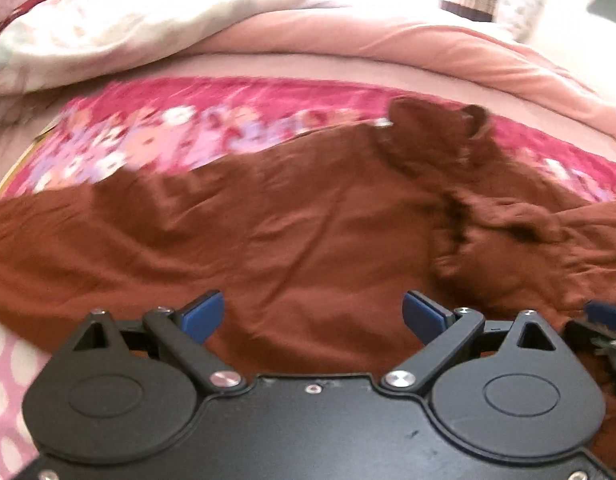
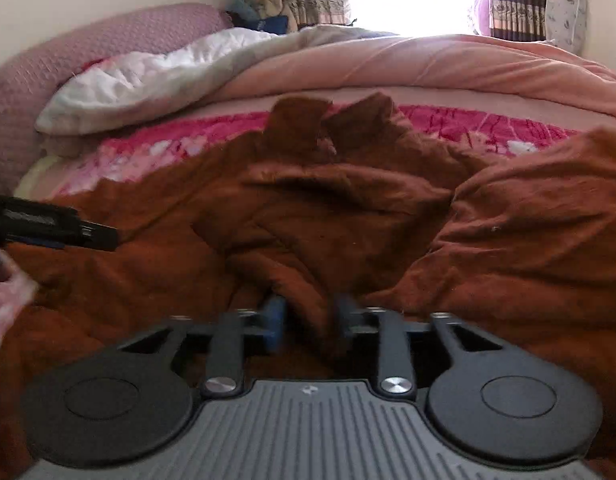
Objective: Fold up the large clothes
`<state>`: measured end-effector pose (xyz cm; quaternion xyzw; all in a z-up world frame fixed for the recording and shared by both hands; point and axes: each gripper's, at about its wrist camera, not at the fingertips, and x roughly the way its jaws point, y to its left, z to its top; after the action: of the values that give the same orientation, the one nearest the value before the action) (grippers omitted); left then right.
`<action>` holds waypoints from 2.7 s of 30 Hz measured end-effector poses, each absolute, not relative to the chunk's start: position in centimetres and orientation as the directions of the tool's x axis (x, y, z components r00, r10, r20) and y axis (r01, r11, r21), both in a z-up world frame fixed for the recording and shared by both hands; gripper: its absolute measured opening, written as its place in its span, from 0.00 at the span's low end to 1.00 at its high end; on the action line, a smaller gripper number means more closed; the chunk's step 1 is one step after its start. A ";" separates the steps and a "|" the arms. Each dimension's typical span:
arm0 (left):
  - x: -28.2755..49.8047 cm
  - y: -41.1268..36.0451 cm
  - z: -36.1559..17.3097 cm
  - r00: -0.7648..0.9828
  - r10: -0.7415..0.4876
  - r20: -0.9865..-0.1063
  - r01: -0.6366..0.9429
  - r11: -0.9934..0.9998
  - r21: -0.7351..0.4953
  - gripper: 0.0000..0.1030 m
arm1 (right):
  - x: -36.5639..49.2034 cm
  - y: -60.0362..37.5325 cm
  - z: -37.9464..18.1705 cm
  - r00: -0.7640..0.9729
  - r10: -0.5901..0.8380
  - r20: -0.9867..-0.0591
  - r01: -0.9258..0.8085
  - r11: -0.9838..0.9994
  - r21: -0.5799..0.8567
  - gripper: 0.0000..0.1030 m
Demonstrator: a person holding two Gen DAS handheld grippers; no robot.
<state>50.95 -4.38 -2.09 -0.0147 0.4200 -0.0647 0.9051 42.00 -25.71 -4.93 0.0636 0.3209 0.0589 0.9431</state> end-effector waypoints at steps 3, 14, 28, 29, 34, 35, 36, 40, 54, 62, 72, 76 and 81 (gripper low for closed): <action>51.9 -6.7 -1.1 0.632 -0.191 -0.751 0.167 0.980 -0.110 0.96 | 38.9 -29.0 -2.5 0.845 0.132 -0.518 -0.056 0.985 0.161 0.68; 56.8 -14.3 -4.8 0.517 -0.260 -0.815 0.298 0.948 -0.113 0.91 | 36.2 -40.8 -2.9 0.866 -0.120 -0.484 0.218 0.964 0.151 0.28; 52.2 -9.5 0.0 0.646 -0.312 -0.696 0.287 0.945 -0.158 0.10 | 37.7 -42.2 -4.6 0.873 -0.119 -0.472 0.225 0.958 0.176 0.34; 52.1 -9.0 -0.1 0.654 -0.293 -0.697 0.266 0.952 -0.150 0.10 | 37.7 -42.4 -4.5 0.877 -0.118 -0.465 0.227 0.956 0.186 0.36; 53.3 -9.9 -4.0 0.577 -0.229 -0.784 0.288 0.955 -0.067 0.15 | 38.9 -43.1 -5.2 0.860 -0.127 -0.494 0.250 0.949 0.191 0.36; 53.3 -10.4 -4.8 0.574 -0.197 -0.795 0.287 0.957 -0.029 0.18 | 39.4 -43.2 -5.8 0.848 -0.120 -0.516 0.248 0.950 0.188 0.31; 53.0 -10.6 -5.1 0.587 -0.176 -0.790 0.282 0.959 -0.004 0.21 | 40.1 -43.3 -6.6 0.831 -0.112 -0.545 0.247 0.952 0.180 0.28; 51.7 -9.6 -3.0 0.627 -0.208 -0.751 0.299 0.954 -0.014 0.35 | 42.1 -42.9 -9.6 0.779 -0.168 -0.605 0.262 0.962 0.070 0.18; 54.0 -15.1 -2.8 0.631 -0.232 -0.741 0.373 0.927 0.028 0.49 | 36.0 -43.1 -6.4 0.778 0.004 -0.629 0.162 0.965 0.208 0.20; 54.2 -15.7 -6.7 0.697 -0.174 -0.696 0.356 0.926 0.125 0.55 | 37.3 -41.9 -8.7 0.744 -0.047 -0.667 0.178 0.975 0.130 0.14; 48.8 0.9 0.0 0.833 0.029 -0.552 0.067 0.986 0.152 0.70 | 36.9 -38.6 -4.9 0.794 -0.015 -0.607 0.084 0.993 0.086 0.20; 49.2 12.9 -1.6 0.760 0.241 -0.603 -0.232 0.968 0.094 0.71 | 39.0 -36.6 -5.1 0.778 -0.002 -0.628 0.050 0.997 0.059 0.20; 50.6 26.0 -3.9 0.641 0.347 -0.684 -0.486 0.874 -0.013 0.70 | 41.0 -34.0 -5.7 0.762 0.005 -0.648 0.033 0.998 0.047 0.23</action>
<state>50.57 25.95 -3.92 -0.0984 0.3548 0.2313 0.9005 40.99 -33.97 -5.72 0.0277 0.3450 -0.0073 0.9382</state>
